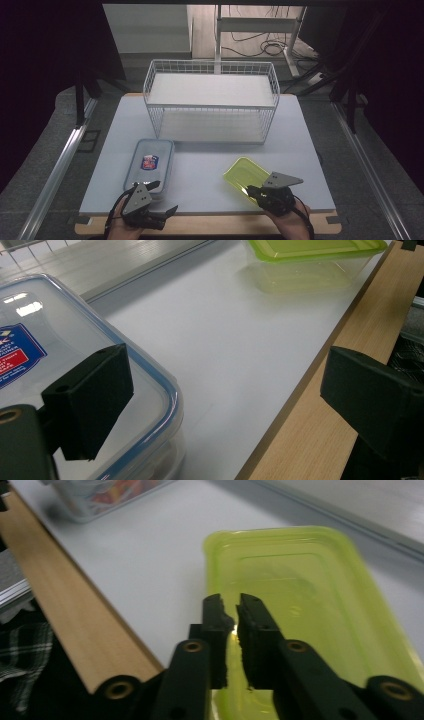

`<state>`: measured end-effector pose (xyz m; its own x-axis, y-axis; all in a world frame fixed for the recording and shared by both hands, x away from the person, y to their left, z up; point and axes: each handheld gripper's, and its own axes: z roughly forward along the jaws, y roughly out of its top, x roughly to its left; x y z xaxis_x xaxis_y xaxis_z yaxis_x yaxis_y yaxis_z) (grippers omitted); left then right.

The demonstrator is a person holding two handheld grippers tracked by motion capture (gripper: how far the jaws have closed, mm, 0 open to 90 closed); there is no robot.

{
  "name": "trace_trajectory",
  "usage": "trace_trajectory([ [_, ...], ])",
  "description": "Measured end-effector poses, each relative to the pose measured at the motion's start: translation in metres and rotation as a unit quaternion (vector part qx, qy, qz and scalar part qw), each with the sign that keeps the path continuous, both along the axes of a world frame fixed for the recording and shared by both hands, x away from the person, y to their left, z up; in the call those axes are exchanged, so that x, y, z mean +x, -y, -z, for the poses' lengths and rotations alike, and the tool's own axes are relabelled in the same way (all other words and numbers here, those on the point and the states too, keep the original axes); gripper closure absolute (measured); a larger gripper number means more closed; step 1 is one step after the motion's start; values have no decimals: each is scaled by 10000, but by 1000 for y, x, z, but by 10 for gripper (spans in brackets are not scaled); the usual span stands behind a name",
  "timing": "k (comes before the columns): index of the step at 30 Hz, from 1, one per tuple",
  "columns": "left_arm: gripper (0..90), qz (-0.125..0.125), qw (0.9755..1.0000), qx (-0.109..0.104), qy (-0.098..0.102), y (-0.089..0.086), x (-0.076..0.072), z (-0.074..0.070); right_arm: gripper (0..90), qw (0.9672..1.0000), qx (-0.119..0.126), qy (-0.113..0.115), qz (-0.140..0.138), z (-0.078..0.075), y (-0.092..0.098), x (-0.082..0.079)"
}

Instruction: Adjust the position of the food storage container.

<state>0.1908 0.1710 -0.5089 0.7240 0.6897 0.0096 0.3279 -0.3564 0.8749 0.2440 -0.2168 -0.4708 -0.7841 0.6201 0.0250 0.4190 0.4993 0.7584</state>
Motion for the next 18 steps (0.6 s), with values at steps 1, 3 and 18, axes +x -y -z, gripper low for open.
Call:
trace_trajectory([
  [1, 71, -2, 10000, 2, -1, 0, 0, 0, 874, 10000, 0, 0, 0, 0, 0, 0],
  [3, 72, -5, 10000, 3, -4, 0, 0, 0, 892, 9997, -85, -139, -166, 4, -7, -3],
  [18, 72, -44, 10000, 2, -52, -2, 1, 1, 894, 9982, -399, -456, 18, 12, 19, 11],
])
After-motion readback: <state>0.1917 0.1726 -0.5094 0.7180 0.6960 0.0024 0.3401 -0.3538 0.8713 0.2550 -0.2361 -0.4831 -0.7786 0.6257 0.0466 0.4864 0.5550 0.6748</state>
